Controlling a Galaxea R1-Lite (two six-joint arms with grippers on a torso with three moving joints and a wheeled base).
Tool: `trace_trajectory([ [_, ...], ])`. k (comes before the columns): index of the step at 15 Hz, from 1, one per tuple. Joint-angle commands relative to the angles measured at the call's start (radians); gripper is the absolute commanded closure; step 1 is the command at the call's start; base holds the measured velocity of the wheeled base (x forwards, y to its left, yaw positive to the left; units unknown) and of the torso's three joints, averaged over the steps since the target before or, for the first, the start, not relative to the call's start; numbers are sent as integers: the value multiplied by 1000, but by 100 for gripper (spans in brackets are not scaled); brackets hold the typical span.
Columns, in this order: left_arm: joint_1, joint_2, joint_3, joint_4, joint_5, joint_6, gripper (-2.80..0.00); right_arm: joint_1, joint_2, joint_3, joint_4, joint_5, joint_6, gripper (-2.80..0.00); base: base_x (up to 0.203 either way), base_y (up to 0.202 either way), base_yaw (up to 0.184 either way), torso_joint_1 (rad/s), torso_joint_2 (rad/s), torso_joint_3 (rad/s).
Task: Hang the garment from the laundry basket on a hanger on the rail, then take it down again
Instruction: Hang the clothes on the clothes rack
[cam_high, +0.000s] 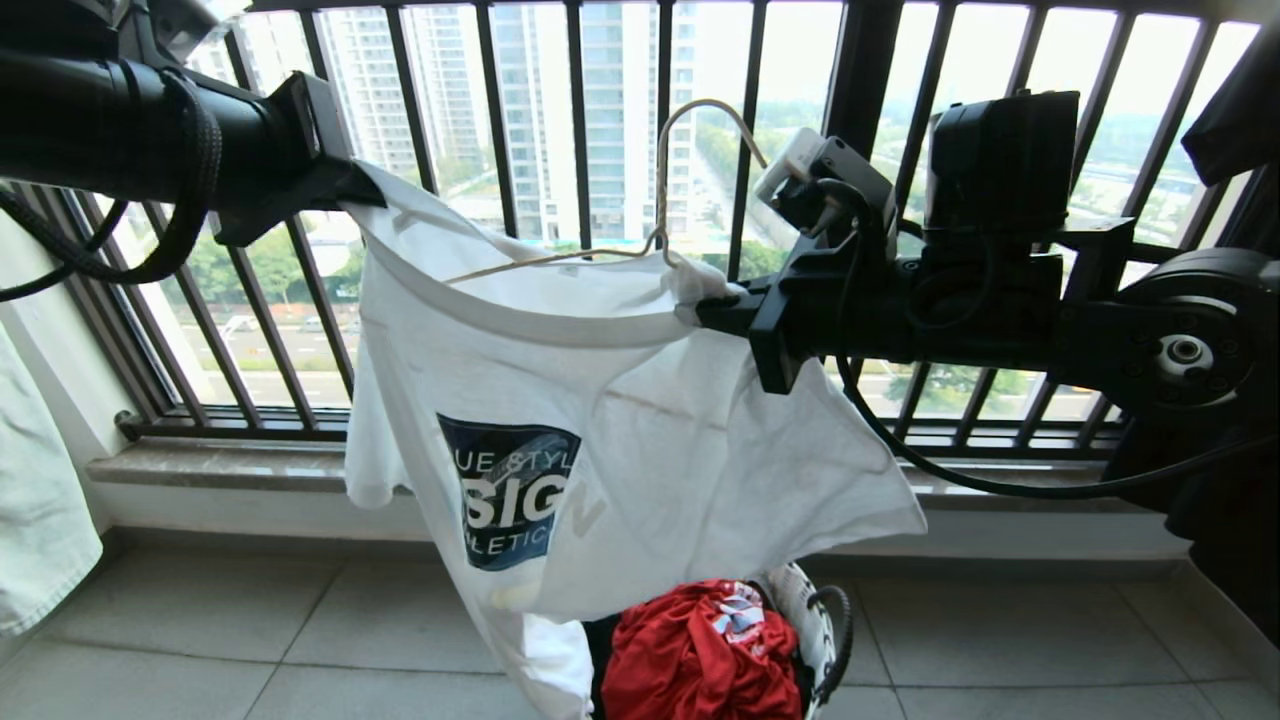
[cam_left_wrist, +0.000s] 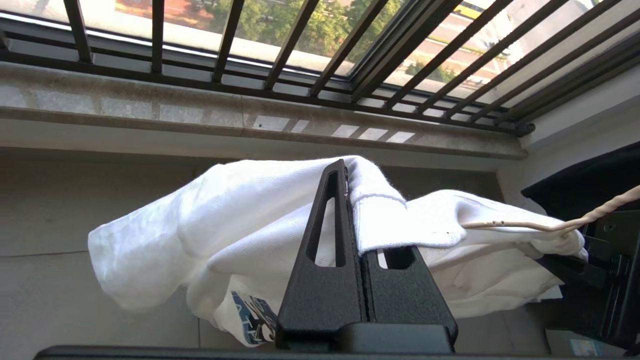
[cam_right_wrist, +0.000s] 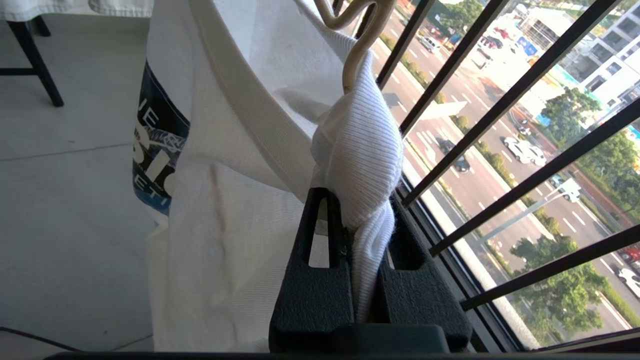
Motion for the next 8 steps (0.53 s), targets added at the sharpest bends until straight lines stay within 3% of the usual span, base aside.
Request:
trace_trajectory([
  [1,-58,107,-106,82,30,21,0,1,0,-1,-2,4,21,0,0,0,0,0,0,0],
  [5,-188,131,-104,84,118,54,0,-1,5,4,-43,10,69,0,0,0,0,0,0,0],
  [8,-250,134,-104,45,278,56,0,-15,3,34,-96,-7,80,0,0,0,0,0,0,0],
])
